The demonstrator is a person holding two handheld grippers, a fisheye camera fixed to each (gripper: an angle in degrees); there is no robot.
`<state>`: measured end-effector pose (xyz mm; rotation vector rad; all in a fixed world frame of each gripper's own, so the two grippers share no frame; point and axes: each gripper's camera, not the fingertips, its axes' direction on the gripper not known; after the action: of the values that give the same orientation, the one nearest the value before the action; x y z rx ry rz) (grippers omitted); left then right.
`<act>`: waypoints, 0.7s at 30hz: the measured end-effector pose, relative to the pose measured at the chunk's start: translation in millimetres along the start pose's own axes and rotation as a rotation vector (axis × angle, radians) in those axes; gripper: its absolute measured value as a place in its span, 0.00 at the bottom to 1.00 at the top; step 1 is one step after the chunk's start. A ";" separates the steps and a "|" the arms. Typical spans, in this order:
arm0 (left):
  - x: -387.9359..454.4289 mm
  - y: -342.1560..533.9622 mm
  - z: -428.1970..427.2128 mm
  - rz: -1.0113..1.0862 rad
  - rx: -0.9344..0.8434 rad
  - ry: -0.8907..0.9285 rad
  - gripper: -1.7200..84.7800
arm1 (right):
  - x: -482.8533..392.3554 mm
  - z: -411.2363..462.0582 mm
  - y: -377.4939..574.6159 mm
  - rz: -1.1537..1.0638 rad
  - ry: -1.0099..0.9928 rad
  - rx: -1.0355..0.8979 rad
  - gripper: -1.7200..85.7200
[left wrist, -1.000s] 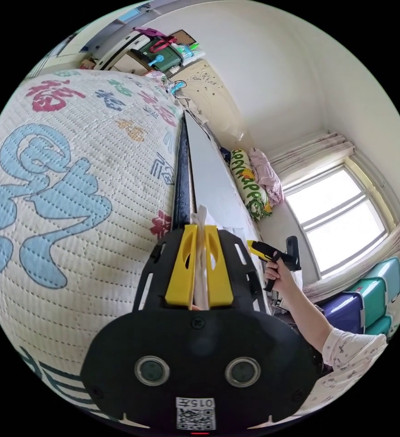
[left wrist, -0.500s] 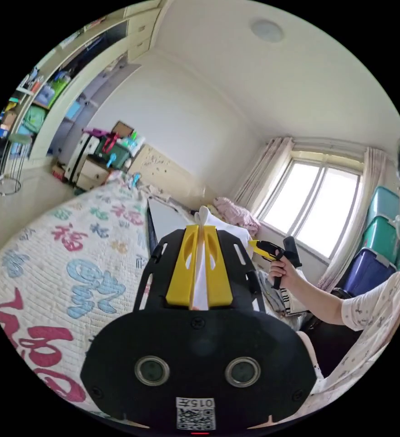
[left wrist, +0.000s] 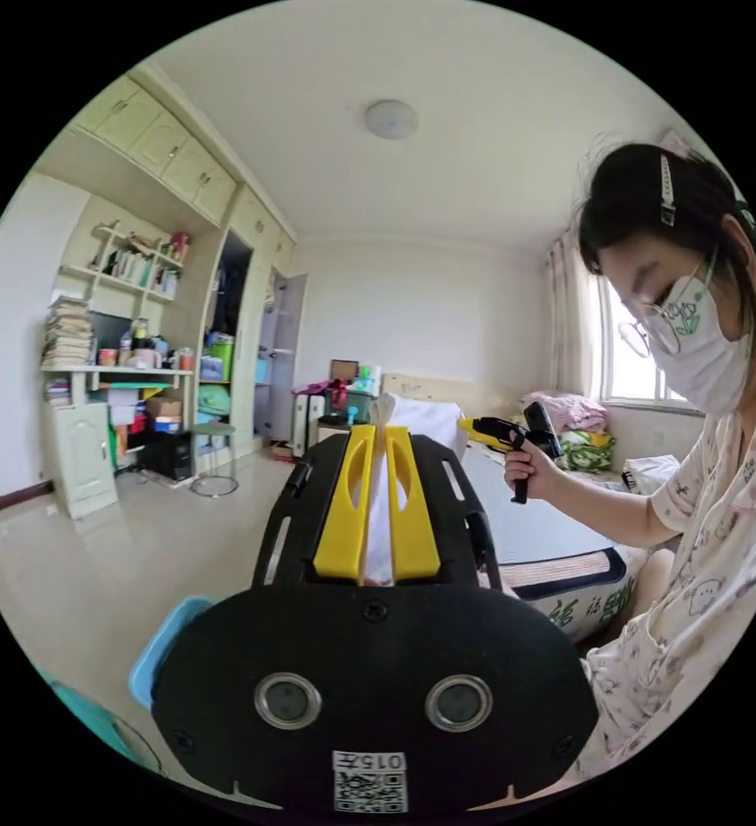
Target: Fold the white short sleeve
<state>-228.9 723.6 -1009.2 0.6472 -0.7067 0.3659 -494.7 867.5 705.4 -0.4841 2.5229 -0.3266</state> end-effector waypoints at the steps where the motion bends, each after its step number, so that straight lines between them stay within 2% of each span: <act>1: -12.4 26.6 -10.8 -0.042 -0.006 -0.053 0.02 | -11.2 49.2 36.0 0.016 -0.034 -0.056 0.02; 6: -66.7 134.8 -15.6 -0.294 -0.024 -0.160 0.02 | -54.8 229.6 161.9 0.044 -0.068 -0.285 0.02; 12: -149.9 236.3 58.3 -0.540 -0.090 -0.293 0.03 | -68.8 468.1 262.7 0.033 -0.014 -0.482 0.02; 14: -193.3 273.7 106.6 -0.577 -0.136 -0.448 0.07 | -53.7 604.0 298.6 0.051 0.065 -0.556 0.02; 15: -204.8 283.1 119.6 -0.582 -0.151 -0.515 0.09 | -46.0 641.8 307.8 0.070 0.086 -0.584 0.02; 17: -247.3 313.3 167.1 -0.665 -0.246 -0.725 0.13 | -11.7 764.7 331.8 0.205 0.192 -0.692 0.02; 21: -249.7 309.1 238.0 -0.621 -0.305 -0.693 0.12 | -24.5 806.1 317.6 0.269 0.129 -0.619 0.02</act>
<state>-679.7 774.0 -915.2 0.6645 -1.1382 -0.5624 -114.5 1060.7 -49.2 -0.3456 2.7459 0.5563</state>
